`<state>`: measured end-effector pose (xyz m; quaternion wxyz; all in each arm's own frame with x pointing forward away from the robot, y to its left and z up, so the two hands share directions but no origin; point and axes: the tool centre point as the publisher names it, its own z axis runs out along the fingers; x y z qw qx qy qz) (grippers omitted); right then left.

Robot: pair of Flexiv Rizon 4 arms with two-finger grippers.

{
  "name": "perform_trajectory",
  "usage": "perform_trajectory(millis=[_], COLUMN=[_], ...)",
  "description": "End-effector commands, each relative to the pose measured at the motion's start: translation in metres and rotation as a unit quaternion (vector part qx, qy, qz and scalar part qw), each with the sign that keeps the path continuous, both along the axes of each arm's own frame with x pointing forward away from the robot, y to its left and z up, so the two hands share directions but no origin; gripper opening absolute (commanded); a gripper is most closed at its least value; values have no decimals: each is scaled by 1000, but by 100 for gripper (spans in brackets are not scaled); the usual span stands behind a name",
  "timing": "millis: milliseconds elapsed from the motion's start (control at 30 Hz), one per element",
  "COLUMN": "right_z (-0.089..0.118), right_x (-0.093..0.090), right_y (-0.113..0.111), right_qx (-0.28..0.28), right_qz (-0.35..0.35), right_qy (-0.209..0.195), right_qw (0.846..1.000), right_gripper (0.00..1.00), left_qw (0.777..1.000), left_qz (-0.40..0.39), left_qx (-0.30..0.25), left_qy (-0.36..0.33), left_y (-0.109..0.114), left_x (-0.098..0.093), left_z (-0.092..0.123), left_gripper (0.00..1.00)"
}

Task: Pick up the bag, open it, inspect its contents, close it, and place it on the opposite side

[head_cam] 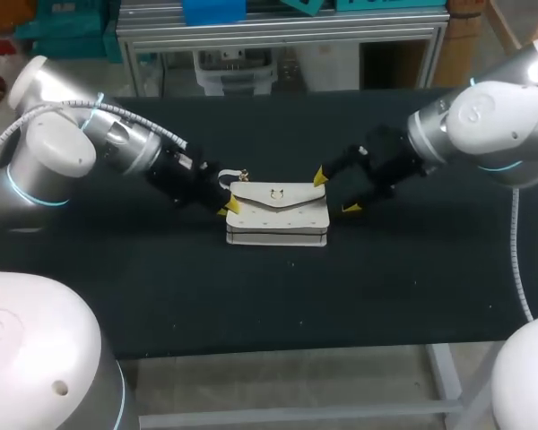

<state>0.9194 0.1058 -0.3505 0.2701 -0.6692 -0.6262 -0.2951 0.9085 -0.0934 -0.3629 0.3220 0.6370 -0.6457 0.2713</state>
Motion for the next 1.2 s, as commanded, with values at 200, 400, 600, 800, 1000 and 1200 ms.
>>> perform_trajectory(millis=[200,400,600,800,1000,1200], right_z=[1,5,6,8,19,27], right_x=[5,6,10,12,14,16], right_y=[-4,-11,-17,-40,-75,-101], right_qx=[-8,-14,-26,-83,-140,-179], right_qz=[12,22,71,116,132,137], right_qy=[2,-3,1,-11,-35,-48], right_qw=[1000,1000,997,990,981,973], right_gripper=[100,100,100,100,100,100], left_qw=[1000,999,998,995,992,986], left_qz=[9,22,41,57,59,70], left_qx=[21,26,46,86,112,149], left_qy=[-15,-8,-8,-12,-25,-38], left_y=[2,9,15,37,66,93], left_x=[0,8,13,28,41,50], left_z=[9,6,2,-1,4,11], left_gripper=[0,0,0,0,0,0])
